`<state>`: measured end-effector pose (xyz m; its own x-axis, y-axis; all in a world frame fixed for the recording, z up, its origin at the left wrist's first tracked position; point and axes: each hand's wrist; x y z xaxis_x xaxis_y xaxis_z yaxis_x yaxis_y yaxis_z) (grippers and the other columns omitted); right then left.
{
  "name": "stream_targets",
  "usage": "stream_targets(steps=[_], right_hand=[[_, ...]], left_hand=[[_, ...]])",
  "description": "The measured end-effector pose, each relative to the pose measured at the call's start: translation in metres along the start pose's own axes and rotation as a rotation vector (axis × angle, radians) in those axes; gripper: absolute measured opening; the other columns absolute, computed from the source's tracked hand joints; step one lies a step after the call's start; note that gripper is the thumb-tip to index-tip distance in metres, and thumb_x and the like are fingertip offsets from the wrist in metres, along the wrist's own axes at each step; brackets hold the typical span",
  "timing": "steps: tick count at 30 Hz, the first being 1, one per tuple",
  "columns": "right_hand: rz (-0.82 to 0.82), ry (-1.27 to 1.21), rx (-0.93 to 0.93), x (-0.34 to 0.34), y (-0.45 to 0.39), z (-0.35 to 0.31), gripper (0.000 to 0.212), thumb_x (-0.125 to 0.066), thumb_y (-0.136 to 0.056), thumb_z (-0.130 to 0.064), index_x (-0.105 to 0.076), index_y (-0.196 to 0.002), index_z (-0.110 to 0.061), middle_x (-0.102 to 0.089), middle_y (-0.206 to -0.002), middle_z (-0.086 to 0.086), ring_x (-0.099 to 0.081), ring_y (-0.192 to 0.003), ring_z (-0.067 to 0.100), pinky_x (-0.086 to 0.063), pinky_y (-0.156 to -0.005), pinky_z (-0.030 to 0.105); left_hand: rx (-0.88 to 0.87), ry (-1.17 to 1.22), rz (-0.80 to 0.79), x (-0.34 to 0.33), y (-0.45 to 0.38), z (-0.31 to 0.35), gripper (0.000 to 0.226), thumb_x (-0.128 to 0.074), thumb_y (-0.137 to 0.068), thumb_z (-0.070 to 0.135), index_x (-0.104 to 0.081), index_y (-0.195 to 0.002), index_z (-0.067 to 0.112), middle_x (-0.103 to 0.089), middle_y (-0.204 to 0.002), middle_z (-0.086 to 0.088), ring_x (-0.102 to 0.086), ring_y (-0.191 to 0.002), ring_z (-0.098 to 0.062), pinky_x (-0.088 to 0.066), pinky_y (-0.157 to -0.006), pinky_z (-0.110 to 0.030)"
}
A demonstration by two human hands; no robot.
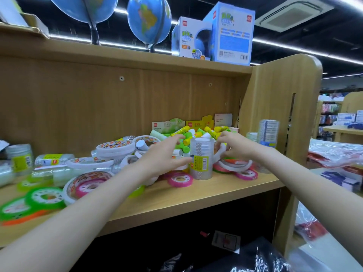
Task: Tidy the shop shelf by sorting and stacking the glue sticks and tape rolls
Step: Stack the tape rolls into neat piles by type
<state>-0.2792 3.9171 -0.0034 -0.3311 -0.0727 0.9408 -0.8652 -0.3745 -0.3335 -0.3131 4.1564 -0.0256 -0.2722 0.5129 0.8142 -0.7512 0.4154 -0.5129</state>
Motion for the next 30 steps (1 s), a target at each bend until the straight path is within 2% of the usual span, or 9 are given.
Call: stream_targets(steps=[2,6,9,12,16,21,23,27,30], right_hand=[[0.013,0.049,0.014,0.005,-0.003,0.000,0.024,-0.063,-0.083,-0.013,-0.063,-0.108,-0.012,-0.046,-0.102,0.002,-0.046,-0.089,0.016,-0.034,-0.075,0.024],[0.043,0.074,0.055,0.011,-0.004,0.002,0.022,-0.063,-0.083,-0.007,-0.061,-0.105,-0.011,-0.048,-0.109,0.002,-0.045,-0.087,0.015,-0.038,-0.078,0.029],[0.070,0.099,0.087,0.016,-0.001,0.004,0.017,-0.060,-0.085,-0.005,-0.061,-0.102,-0.009,-0.049,-0.114,0.005,-0.053,-0.096,0.021,-0.040,-0.078,0.030],[0.052,0.148,0.113,0.025,0.005,0.006,0.017,-0.060,-0.085,-0.007,-0.060,-0.102,-0.007,-0.049,-0.113,0.004,-0.052,-0.098,0.020,-0.036,-0.076,0.026],[0.052,0.163,0.130,0.034,0.013,0.007,0.017,-0.061,-0.085,-0.007,-0.061,-0.102,-0.007,-0.050,-0.116,0.005,-0.052,-0.102,0.020,-0.036,-0.079,0.024],[0.069,0.120,0.087,0.031,0.015,0.009,0.018,-0.062,-0.085,-0.008,-0.062,-0.103,-0.011,-0.050,-0.114,0.005,-0.053,-0.103,0.023,-0.041,-0.084,0.029],[0.032,0.097,0.035,0.026,0.020,0.013,0.018,-0.062,-0.085,-0.013,-0.061,-0.103,-0.014,-0.050,-0.113,0.005,-0.052,-0.098,0.020,-0.043,-0.081,0.030],[-0.008,0.114,0.006,0.014,0.037,0.016,0.022,-0.058,-0.089,-0.021,-0.057,-0.109,-0.012,-0.051,-0.110,0.003,-0.045,-0.087,0.014,-0.033,-0.072,0.023],[-0.094,-0.024,-0.021,0.007,0.047,0.013,0.038,-0.061,-0.087,-0.035,-0.051,-0.117,-0.014,-0.046,-0.105,-0.003,-0.050,-0.094,0.017,-0.040,-0.078,0.026]], left_hand=[[-0.005,0.140,0.010,-0.006,-0.007,0.009,0.078,-0.066,-0.080,0.047,-0.026,-0.144,0.025,-0.040,-0.143,0.001,-0.040,-0.131,-0.016,-0.035,-0.106,-0.036],[0.024,0.229,-0.022,-0.031,-0.023,0.025,0.093,-0.073,-0.074,0.045,-0.017,-0.146,0.026,-0.035,-0.146,-0.002,-0.036,-0.133,-0.020,-0.034,-0.107,-0.040],[0.087,0.262,0.050,-0.045,-0.029,0.024,0.081,-0.075,-0.074,0.030,-0.028,-0.139,0.020,-0.047,-0.132,-0.008,-0.047,-0.121,-0.024,-0.041,-0.098,-0.037],[0.102,0.310,0.090,-0.045,-0.028,0.020,0.068,-0.076,-0.073,0.027,-0.036,-0.127,0.019,-0.050,-0.120,-0.007,-0.051,-0.108,-0.022,-0.043,-0.087,-0.032],[0.093,0.255,0.140,-0.046,-0.025,0.023,0.064,-0.073,-0.076,0.027,-0.037,-0.128,0.018,-0.046,-0.124,-0.006,-0.046,-0.113,-0.021,-0.039,-0.088,-0.030],[0.182,0.105,0.128,-0.052,-0.027,0.032,0.068,-0.065,-0.083,0.035,-0.028,-0.137,0.018,-0.041,-0.129,-0.011,-0.044,-0.120,-0.029,-0.037,-0.099,-0.041],[0.206,0.034,0.143,-0.054,-0.029,0.034,0.066,-0.062,-0.084,0.038,-0.027,-0.138,0.019,-0.041,-0.130,-0.012,-0.043,-0.121,-0.031,-0.035,-0.100,-0.042],[0.244,0.034,0.177,-0.059,-0.033,0.033,0.066,-0.059,-0.086,0.039,-0.026,-0.140,0.020,-0.041,-0.129,-0.014,-0.042,-0.121,-0.032,-0.036,-0.100,-0.042],[0.219,-0.026,0.194,-0.062,-0.035,0.033,0.064,-0.057,-0.088,0.041,-0.025,-0.141,0.023,-0.040,-0.130,-0.014,-0.041,-0.122,-0.033,-0.036,-0.098,-0.042]])
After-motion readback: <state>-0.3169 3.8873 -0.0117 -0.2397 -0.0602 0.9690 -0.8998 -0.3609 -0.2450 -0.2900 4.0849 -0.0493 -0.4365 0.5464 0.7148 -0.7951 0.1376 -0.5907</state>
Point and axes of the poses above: each hand's wrist, its own y-axis away from the middle knuckle, its own x-axis out of the back of the hand, z = x × y
